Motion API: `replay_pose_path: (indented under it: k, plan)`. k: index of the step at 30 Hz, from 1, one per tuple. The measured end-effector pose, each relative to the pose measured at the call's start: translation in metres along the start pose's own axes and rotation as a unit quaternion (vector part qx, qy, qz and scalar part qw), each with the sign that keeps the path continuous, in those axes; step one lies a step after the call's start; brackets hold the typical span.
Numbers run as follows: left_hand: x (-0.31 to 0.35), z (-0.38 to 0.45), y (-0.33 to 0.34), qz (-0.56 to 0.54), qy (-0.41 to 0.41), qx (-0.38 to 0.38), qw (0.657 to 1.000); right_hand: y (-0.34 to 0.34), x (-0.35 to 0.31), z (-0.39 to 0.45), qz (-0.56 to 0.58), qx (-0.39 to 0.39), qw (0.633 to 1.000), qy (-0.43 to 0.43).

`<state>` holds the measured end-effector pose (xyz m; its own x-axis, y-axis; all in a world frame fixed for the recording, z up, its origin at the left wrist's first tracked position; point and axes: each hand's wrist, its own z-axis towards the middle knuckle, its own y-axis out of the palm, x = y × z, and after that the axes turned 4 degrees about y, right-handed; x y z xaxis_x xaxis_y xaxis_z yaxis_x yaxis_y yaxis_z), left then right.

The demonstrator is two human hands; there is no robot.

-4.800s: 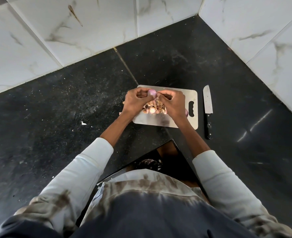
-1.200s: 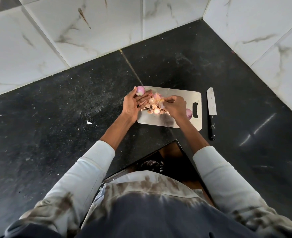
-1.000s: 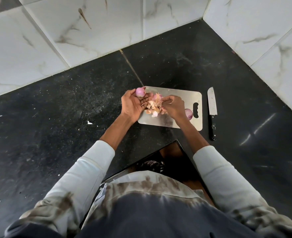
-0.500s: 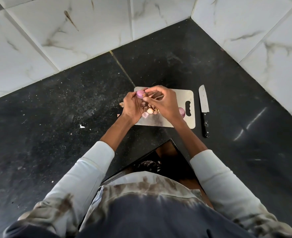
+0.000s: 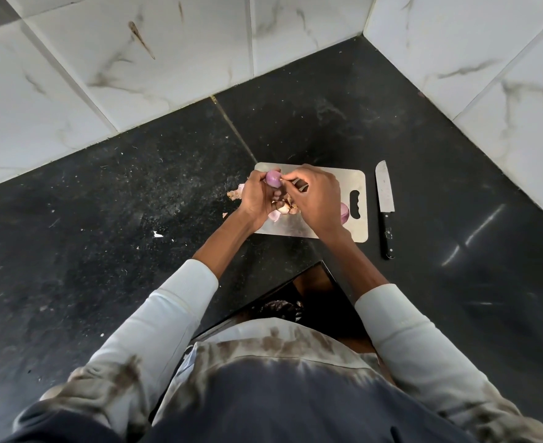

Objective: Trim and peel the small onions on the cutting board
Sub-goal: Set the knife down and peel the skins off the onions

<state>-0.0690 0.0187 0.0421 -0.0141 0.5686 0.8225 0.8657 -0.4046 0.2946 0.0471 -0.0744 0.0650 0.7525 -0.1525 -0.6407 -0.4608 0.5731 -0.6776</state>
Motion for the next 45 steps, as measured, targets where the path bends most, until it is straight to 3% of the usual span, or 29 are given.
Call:
replay_pose_path:
  k: [4,8,10,14,20,23,28,30,34,40,45]
  plan:
    - [-0.001,0.0,0.0,-0.001,-0.003,-0.002,1.0,0.0,-0.001,0.005,-0.001,-0.005,1.0,0.024]
    - [0.0,0.0,0.002,-0.036,-0.008,-0.016,0.999,0.009,0.012,0.009,-0.001,-0.026,0.987,0.161]
    - [0.003,-0.001,0.001,-0.056,-0.01,-0.029,0.998,0.016,0.023,0.01,-0.005,-0.054,0.981,0.186]
    - [-0.001,0.002,-0.006,-0.078,-0.025,-0.038,0.996,0.021,0.03,0.009,-0.035,-0.127,0.975,0.181]
    - [-0.001,0.004,-0.012,-0.075,-0.013,-0.045,0.996,0.026,0.026,0.011,0.002,-0.116,0.976,0.186]
    - [-0.001,0.005,-0.011,-0.036,-0.003,-0.039,0.999,0.023,0.027,0.013,0.036,-0.103,0.977,0.182]
    - [-0.003,0.012,-0.009,0.048,-0.001,-0.024,0.999,0.013,0.03,0.018,0.109,-0.163,0.963,0.183]
    - [-0.001,0.011,-0.006,0.068,0.034,-0.012,0.997,0.005,0.031,0.017,0.123,-0.155,0.963,0.18]
    - [-0.002,0.013,0.009,0.133,0.091,-0.039,0.986,-0.012,0.039,0.014,0.134,-0.233,0.957,0.111]
    - [-0.006,0.012,0.05,0.224,0.129,-0.046,0.965,-0.031,0.057,0.007,0.075,-0.131,0.983,0.102]
    - [-0.011,0.019,0.066,0.275,0.133,-0.111,0.946,-0.059,0.088,-0.002,0.088,-0.091,0.968,0.216]
